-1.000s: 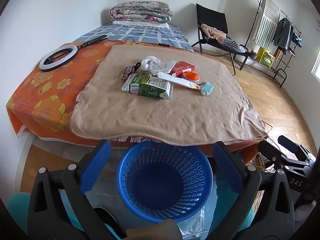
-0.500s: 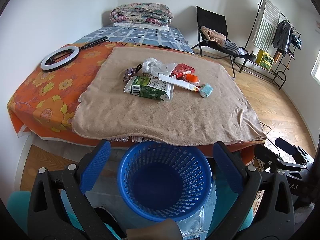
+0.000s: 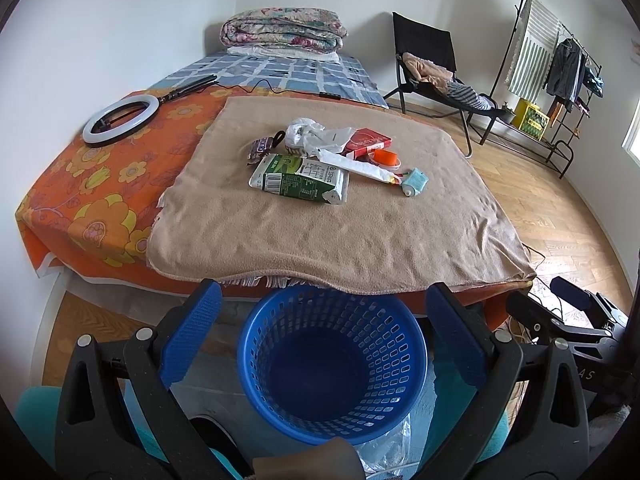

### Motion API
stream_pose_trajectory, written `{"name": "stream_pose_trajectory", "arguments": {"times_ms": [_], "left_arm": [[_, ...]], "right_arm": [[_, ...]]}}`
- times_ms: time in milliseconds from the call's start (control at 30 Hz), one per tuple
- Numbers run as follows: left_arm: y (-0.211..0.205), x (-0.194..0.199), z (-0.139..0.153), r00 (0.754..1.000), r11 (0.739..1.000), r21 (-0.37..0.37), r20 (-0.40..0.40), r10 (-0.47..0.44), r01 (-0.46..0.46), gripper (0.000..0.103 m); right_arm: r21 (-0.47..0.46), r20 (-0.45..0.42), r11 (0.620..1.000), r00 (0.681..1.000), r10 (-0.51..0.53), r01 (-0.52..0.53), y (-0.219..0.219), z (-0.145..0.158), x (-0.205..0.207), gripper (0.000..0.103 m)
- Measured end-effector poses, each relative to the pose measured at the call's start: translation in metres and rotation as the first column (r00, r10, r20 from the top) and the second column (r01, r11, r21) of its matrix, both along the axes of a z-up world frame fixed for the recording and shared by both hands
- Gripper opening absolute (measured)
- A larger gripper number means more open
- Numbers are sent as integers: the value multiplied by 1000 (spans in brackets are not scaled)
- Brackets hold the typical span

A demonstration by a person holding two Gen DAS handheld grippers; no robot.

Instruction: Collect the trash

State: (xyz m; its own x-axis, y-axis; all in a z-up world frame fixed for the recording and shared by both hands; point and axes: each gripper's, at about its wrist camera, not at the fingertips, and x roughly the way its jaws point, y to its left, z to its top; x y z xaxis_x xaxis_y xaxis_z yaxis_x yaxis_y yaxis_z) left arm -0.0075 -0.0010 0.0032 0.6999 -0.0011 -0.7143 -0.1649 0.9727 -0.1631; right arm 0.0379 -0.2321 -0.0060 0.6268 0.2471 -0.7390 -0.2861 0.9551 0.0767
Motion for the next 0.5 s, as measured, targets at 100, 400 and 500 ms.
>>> {"name": "stream_pose_trajectory", "arguments": {"times_ms": [100, 400, 500], "left_arm": [[1, -2, 1, 1000, 1000, 0, -2, -4, 4, 103], [-1, -1, -1, 1000, 1000, 2, 2, 2, -2, 103], [-1, -1, -1, 1000, 1000, 1, 1, 2, -2, 103]], "right_arm": [[-3, -4, 1000, 1000, -2, 2, 1, 0, 2, 102], [-4, -10, 1000, 1000, 9, -9, 4, -3, 3, 102], [-7, -14, 1000, 1000, 13, -13, 6, -5, 3, 102]]}}
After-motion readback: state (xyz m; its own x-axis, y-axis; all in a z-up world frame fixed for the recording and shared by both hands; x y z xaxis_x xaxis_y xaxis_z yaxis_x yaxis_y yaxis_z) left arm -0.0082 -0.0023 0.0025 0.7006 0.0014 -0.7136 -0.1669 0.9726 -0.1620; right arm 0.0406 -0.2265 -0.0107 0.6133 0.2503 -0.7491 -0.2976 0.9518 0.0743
